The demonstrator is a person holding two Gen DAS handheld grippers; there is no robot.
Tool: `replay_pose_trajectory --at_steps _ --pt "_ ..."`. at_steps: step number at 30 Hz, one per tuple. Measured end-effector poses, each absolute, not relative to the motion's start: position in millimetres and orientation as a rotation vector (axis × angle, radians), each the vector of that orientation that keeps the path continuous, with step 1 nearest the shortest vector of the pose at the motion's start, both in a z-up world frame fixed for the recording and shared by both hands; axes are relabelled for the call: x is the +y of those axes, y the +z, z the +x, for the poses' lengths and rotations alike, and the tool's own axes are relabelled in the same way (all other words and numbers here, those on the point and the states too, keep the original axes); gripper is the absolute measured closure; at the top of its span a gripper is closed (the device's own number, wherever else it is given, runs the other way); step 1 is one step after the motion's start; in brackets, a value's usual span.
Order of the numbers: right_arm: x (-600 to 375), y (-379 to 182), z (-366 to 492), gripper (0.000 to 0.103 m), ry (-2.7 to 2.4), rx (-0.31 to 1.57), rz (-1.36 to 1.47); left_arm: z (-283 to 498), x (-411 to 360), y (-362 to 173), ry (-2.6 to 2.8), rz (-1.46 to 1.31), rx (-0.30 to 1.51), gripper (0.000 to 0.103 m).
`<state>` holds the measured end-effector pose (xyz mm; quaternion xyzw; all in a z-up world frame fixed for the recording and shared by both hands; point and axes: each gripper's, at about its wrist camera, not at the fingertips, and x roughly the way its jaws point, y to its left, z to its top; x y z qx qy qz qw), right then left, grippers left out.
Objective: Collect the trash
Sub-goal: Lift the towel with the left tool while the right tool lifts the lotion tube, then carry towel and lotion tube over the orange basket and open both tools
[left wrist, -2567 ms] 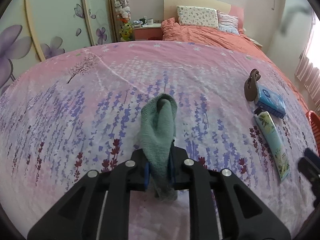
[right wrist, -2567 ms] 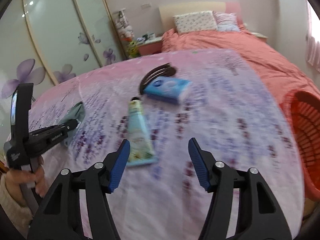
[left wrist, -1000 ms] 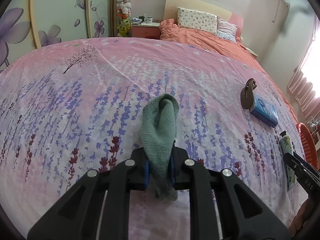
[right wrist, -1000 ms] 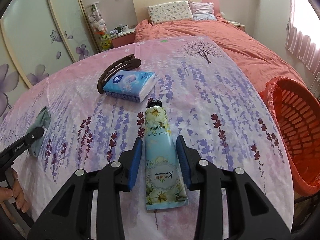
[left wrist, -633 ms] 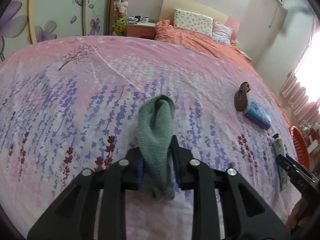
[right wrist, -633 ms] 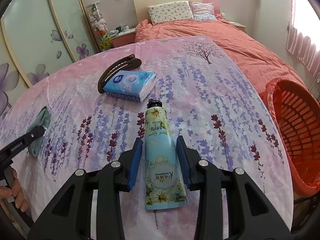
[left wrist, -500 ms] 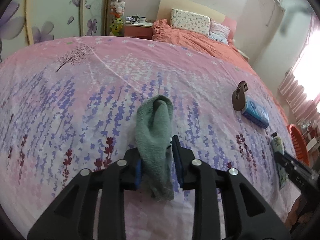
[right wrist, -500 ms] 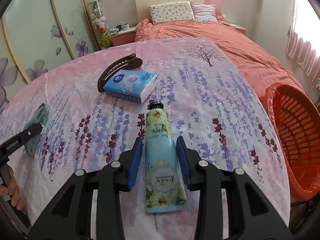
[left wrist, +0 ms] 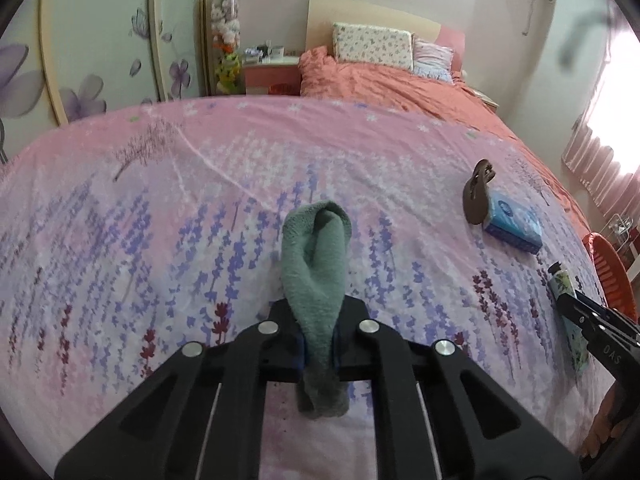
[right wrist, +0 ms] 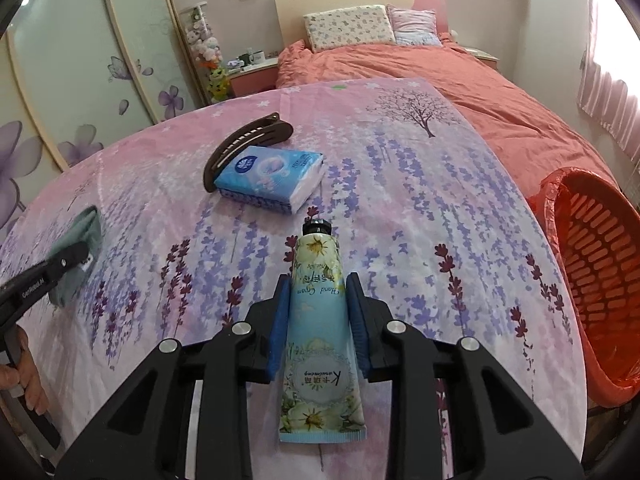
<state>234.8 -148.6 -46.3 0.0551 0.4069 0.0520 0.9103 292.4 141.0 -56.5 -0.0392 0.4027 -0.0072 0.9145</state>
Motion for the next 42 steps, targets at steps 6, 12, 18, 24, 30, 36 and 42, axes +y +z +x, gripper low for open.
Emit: replay_pose_trajectory --at_steps 6,12,18,24,30,36,42 --pt "-149.4 -33.2 221.5 0.074 0.13 0.806 0.102 280.5 133.4 -37.2 -0.018 -0.071 0.788 0.093" --pt "-156.9 -12.0 206.1 0.074 0.132 0.75 0.098 267.5 117.7 -11.1 -0.043 -0.066 0.748 0.093" --pt "-169.9 14.1 189.3 0.074 0.125 0.674 0.119 252.3 97.7 16.9 -0.078 -0.065 0.704 0.093" --pt "-187.9 40.4 170.4 0.074 0.113 0.586 0.144 241.7 74.5 36.9 -0.12 -0.063 0.675 0.093" --pt "-206.2 57.5 155.2 0.074 0.088 0.514 0.158 236.1 41.7 53.9 -0.177 -0.048 0.647 0.093" --pt "-232.1 68.3 144.3 0.074 0.05 0.465 0.179 231.8 5.8 64.7 -0.236 -0.02 0.628 0.093" --pt "-265.8 73.4 135.1 0.074 -0.004 0.435 0.209 230.3 -41.6 70.6 -0.31 0.016 0.621 0.093"
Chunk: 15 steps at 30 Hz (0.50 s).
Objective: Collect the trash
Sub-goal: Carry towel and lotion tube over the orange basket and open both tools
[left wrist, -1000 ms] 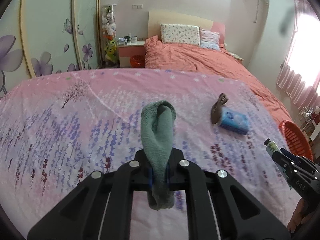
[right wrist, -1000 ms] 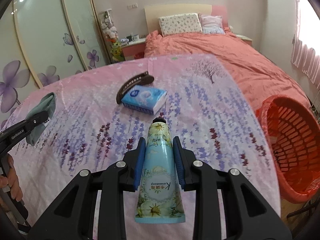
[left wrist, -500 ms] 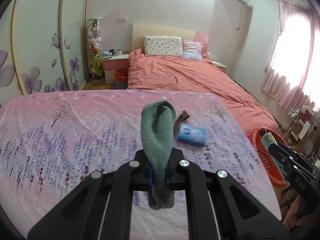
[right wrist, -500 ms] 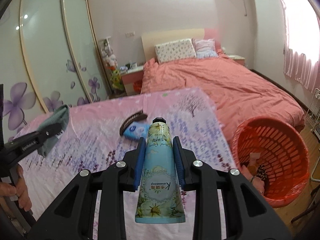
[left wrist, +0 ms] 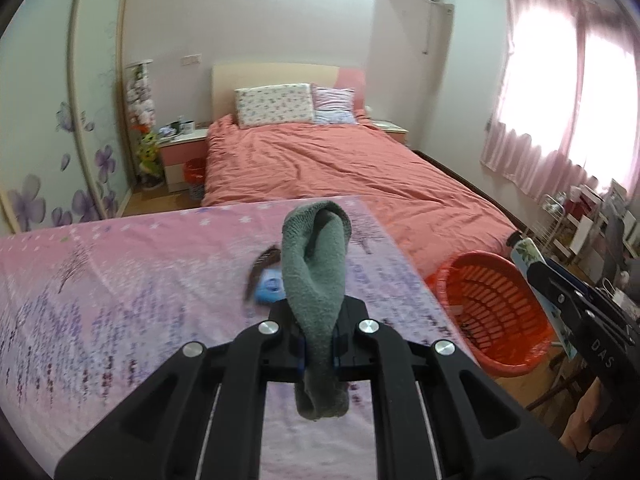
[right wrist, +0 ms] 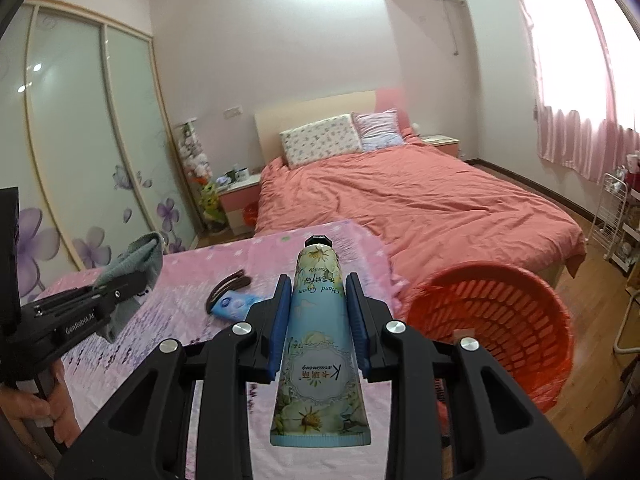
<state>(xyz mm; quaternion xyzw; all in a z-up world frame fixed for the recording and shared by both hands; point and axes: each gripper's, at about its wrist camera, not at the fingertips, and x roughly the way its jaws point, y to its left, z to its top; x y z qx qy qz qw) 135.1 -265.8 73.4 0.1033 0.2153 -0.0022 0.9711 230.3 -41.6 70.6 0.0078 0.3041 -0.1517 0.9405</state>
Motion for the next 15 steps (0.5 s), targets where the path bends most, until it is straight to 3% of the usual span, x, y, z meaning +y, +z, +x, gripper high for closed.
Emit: replay_pose_trajectory --at_steps 15 --pt "-349.3 61.8 129.0 0.074 -0.154 0.407 0.288 226.0 -173.1 56.2 -0.531 0.084 0.639 0.093"
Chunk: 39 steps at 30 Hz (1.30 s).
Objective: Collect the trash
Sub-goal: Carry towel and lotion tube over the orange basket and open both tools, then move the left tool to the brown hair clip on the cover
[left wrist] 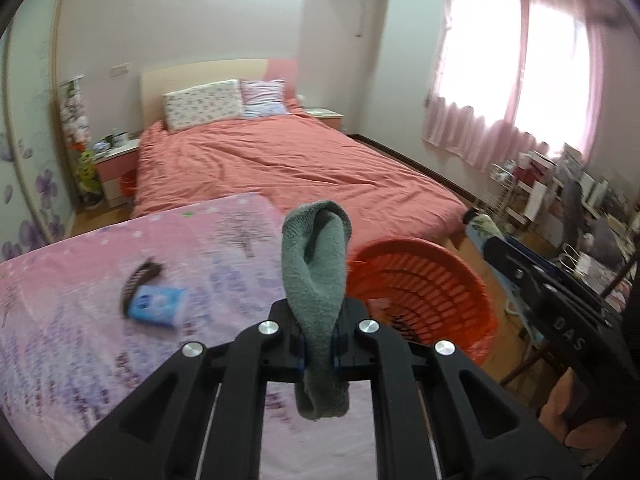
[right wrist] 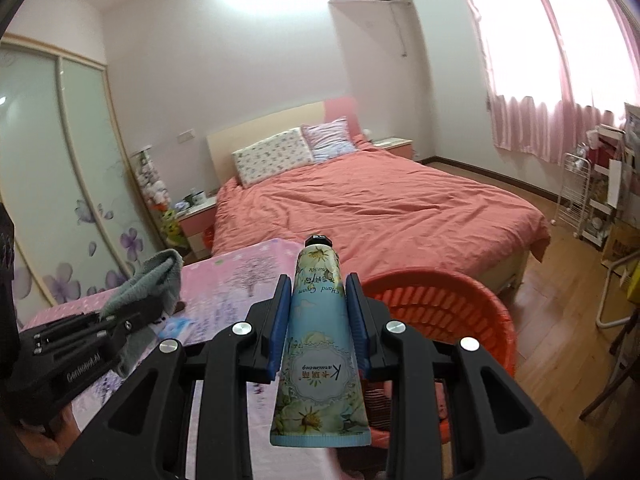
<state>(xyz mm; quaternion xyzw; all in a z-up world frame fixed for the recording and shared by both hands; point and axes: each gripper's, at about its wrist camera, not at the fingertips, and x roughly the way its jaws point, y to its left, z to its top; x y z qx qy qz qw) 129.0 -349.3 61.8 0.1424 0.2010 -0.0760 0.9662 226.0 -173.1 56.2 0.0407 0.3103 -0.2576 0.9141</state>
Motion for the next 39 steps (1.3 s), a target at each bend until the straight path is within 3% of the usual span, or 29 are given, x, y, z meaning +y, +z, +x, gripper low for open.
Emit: replay_pose_trajectory --at_steps 14,16,18,19,21,31,39 --pt "-418.3 20.3 150.9 0.074 -0.205 0.457 0.437 252.5 -275.3 -8.1 -0.69 0.134 0.758 0.09" --pt "-423.8 12.3 156.3 0.074 -0.199 0.478 0.456 260.2 -280.4 -21.8 -0.677 0.148 0.783 0.079" --pt "-426.9 4.2 160.9 0.071 -0.208 0.495 0.466 266.4 -279.4 -32.0 -0.645 0.151 0.799 0.059" --pt "-427.2 0.8 162.1 0.061 -0.21 0.505 0.468 268.6 -278.1 -35.1 -0.634 0.151 0.804 0.056" --pt "-425.1 -3.5 158.7 0.053 -0.219 0.512 0.465 272.7 -269.2 -40.6 -0.609 0.149 0.818 0.055" --pt "-395.3 -2.5 157.5 0.053 -0.227 0.564 0.318 292.3 -176.2 -43.3 -0.408 0.136 0.805 0.041" --pt "-347.0 -13.4 165.0 0.049 -0.146 0.631 0.242 329.6 -79.3 -39.0 -0.169 0.104 0.781 0.039"
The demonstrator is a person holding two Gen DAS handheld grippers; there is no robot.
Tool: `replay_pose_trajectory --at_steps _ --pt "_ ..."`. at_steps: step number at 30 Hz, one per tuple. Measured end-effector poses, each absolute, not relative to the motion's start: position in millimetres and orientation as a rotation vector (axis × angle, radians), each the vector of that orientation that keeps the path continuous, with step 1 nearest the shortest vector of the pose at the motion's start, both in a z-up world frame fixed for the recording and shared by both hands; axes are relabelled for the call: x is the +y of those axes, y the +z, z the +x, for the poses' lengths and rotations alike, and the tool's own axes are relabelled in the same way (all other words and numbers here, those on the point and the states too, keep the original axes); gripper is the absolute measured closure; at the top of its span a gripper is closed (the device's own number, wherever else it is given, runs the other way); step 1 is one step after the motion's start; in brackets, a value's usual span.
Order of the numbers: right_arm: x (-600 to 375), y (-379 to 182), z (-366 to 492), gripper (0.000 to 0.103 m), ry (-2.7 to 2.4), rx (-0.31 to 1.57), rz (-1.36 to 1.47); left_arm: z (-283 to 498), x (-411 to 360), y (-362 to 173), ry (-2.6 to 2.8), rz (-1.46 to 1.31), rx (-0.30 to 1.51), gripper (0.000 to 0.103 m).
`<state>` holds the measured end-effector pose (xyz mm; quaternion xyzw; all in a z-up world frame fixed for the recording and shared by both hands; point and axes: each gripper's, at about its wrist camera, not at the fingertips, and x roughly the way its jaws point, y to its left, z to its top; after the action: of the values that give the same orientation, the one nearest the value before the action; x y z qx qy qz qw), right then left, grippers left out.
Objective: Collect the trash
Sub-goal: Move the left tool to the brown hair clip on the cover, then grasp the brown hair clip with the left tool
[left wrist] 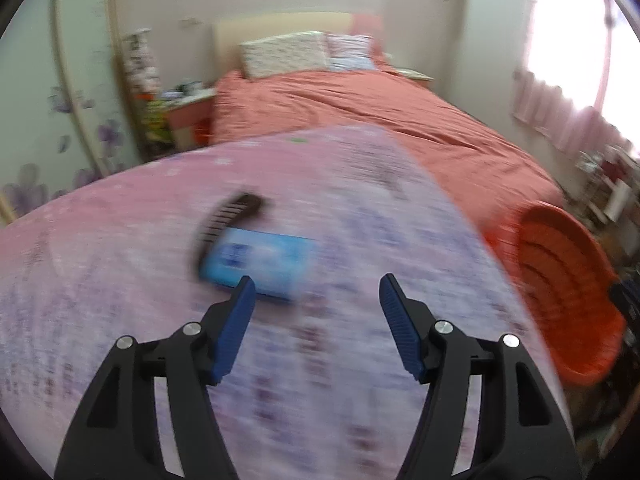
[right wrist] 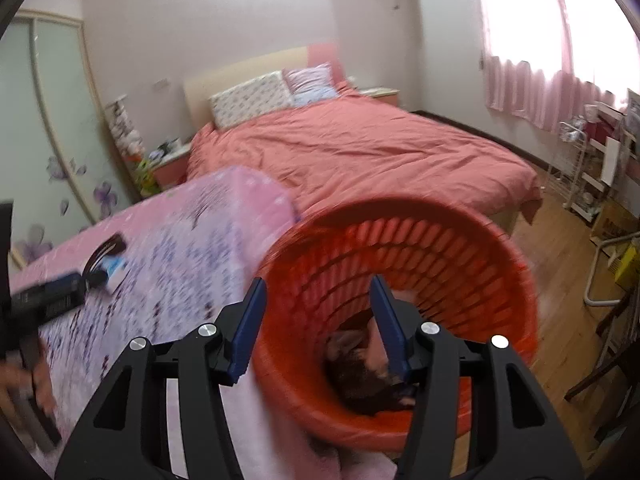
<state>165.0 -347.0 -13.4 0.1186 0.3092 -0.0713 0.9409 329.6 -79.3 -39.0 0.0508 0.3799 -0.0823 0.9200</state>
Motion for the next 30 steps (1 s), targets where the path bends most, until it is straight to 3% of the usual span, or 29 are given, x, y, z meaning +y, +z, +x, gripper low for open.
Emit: replay_pose_trajectory --at_steps 4,11,16,21,24,30 --pt "-324.2 -23.2 173.1 0.049 -0.096 0.671 0.23 365.3 -40.3 -41.0 -0.075 0.068 0.801 0.039" --pt "-298.4 -30.9 186.1 0.049 -0.052 0.711 0.199 423.8 -44.0 -53.9 -0.11 0.07 0.891 0.041" --pt "-291.4 -31.9 190.8 0.049 -0.041 0.719 0.187 449.5 -42.9 -69.2 -0.123 0.062 0.962 0.066" --pt "-283.4 -32.2 192.2 0.049 -0.032 0.724 0.178 451.0 -26.6 -71.6 -0.09 0.024 0.963 0.074" --pt "-274.6 -32.8 193.9 0.049 -0.021 0.732 0.173 448.7 -23.6 -74.2 -0.074 0.047 0.958 0.089" --pt "-253.6 -33.4 193.3 0.049 0.013 0.747 0.137 421.1 13.3 -72.5 -0.038 0.086 0.954 0.09"
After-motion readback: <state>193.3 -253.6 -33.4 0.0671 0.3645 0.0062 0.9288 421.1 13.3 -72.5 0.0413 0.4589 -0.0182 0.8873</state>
